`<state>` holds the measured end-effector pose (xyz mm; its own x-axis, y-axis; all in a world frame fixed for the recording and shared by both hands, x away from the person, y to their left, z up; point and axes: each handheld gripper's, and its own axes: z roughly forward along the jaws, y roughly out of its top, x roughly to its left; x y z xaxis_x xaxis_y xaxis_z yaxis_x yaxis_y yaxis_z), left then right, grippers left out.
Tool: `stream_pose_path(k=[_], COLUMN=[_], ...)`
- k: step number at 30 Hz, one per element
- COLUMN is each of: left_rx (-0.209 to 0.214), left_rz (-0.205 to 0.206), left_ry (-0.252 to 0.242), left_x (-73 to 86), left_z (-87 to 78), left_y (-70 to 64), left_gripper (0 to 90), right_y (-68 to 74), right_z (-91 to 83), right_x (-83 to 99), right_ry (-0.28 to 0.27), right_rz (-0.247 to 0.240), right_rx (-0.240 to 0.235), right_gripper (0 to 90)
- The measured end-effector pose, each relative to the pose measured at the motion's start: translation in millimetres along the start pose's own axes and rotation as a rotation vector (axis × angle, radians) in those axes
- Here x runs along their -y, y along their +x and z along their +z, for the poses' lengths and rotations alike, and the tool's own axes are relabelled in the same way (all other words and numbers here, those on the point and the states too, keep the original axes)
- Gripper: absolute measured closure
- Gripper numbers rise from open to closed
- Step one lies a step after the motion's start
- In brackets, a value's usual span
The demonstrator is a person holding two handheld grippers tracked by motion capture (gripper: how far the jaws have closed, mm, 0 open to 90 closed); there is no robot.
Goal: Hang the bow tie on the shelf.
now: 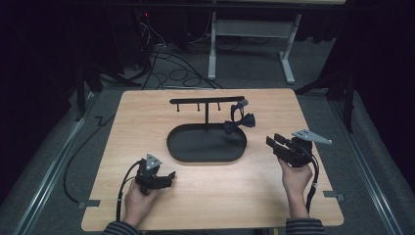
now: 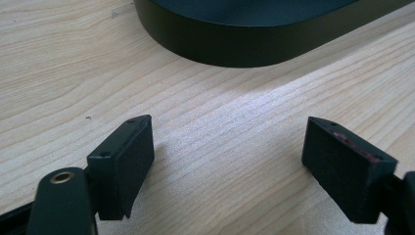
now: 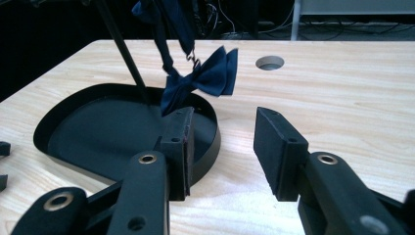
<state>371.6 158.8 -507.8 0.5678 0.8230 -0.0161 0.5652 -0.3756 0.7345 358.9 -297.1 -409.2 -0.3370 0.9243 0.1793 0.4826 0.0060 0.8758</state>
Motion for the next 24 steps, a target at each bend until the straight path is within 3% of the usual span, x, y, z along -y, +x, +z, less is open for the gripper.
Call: stream_pose_path(k=[24], left_rx=[0.000], left_rz=[0.000], left_ry=[0.000], left_x=[0.0], left_z=[0.0], left_y=[0.0], left_gripper=[20.1], right_y=[8.4], right_z=[-6.6], right_x=[25.1], right_ry=[0.012], right_rz=[0.013], right_rx=[-0.034], right_gripper=[60.9])
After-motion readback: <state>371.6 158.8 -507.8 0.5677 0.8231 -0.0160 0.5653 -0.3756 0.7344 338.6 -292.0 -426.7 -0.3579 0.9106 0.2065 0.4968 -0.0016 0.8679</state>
